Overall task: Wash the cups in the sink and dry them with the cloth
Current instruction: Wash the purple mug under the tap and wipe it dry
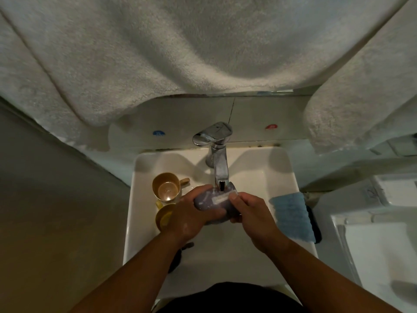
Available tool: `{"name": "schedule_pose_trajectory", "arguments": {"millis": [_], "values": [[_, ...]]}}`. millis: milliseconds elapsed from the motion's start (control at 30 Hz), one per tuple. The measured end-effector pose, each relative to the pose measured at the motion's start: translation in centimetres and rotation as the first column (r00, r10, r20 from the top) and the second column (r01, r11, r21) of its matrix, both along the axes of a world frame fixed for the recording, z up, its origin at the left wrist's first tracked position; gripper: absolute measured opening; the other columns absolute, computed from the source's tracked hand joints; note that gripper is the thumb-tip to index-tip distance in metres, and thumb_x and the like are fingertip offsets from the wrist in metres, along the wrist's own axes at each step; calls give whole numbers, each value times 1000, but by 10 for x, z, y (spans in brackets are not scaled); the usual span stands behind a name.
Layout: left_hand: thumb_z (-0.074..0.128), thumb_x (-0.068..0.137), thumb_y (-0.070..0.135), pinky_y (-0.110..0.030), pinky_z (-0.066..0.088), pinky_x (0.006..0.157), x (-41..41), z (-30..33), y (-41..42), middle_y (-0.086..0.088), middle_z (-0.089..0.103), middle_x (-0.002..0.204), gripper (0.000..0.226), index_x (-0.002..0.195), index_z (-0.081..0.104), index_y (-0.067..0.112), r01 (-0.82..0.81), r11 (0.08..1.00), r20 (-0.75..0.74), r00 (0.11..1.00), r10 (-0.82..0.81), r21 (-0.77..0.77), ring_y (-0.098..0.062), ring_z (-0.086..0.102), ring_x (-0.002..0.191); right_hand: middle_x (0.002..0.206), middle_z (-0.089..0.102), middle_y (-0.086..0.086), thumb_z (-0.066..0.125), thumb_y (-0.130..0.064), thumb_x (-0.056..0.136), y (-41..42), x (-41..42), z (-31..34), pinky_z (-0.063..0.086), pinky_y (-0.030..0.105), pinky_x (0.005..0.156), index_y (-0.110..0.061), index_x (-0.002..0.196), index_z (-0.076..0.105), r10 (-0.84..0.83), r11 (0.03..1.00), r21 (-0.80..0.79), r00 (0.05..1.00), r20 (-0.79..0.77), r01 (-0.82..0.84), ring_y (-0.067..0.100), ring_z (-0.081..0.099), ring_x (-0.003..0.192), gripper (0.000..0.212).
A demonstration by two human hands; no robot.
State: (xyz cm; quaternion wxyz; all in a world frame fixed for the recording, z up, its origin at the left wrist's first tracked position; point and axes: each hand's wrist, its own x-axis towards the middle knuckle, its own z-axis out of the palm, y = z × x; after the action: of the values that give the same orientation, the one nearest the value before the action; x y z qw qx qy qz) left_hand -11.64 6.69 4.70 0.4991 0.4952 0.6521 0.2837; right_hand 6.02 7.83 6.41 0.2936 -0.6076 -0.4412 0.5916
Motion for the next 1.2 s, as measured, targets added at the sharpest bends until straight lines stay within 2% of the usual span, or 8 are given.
{"name": "schedule_pose_trajectory", "arguments": {"millis": [100,233,433,533,633,800,1000,1200], "values": [[60,99,36,-19,51,74,-1,6,5,0,62,129,34,132,62,27,-93,995,0,996,93,-36,-12,58,102,100,69,5,50,-30,104,0,-1,-2,61,30,71,-20,98,70,27,1000,3,999,32,-27,21,66,92,24],[89,73,32,-32,61,84,-3,5,-2,5,59,127,76,140,53,25,15,999,51,999,-13,-43,-13,60,109,96,73,4,51,-29,104,-1,1,-4,61,34,72,-17,98,73,23,1000,1,999,-23,-23,22,69,90,26],[90,74,24,-19,58,81,-5,4,-15,13,58,128,78,141,50,32,-36,999,128,991,38,-23,-8,60,112,85,73,2,76,-21,87,7,3,-7,56,24,65,-16,91,70,2,999,33,1000,9,-2,20,68,83,9],[96,64,22,-13,55,81,-3,2,-20,17,61,125,89,141,51,31,-58,998,100,993,57,13,-1,62,110,91,70,-8,89,-29,71,6,-4,-8,57,23,67,-23,102,65,129,986,84,978,167,-144,10,67,83,40],[96,63,15,-18,57,81,-1,0,-26,15,60,123,90,140,51,30,-118,993,115,987,114,24,-5,63,107,83,69,-1,67,-31,92,11,-12,-9,60,42,70,-22,87,68,18,994,101,979,205,-40,23,67,80,10],[95,64,16,-32,61,86,-5,-6,-35,14,61,125,85,135,52,37,-169,985,141,975,170,-21,-5,62,110,89,71,-3,67,-28,94,4,-12,-8,54,20,63,-21,100,70,156,975,128,968,196,-183,13,68,80,10],[93,65,7,-8,51,70,-12,-7,-32,8,63,125,84,139,56,24,-141,990,146,980,138,12,-1,61,105,75,68,-4,54,-26,102,10,-11,-4,47,17,57,-21,82,71,62,995,72,984,165,-75,9,62,67,27],[92,64,3,-35,64,74,-21,-6,-31,11,63,124,81,134,60,29,-167,985,235,957,171,-38,-15,66,108,93,74,3,58,-16,100,7,0,2,51,26,64,-17,104,74,241,969,-35,967,-83,-244,17,65,78,16]]}}
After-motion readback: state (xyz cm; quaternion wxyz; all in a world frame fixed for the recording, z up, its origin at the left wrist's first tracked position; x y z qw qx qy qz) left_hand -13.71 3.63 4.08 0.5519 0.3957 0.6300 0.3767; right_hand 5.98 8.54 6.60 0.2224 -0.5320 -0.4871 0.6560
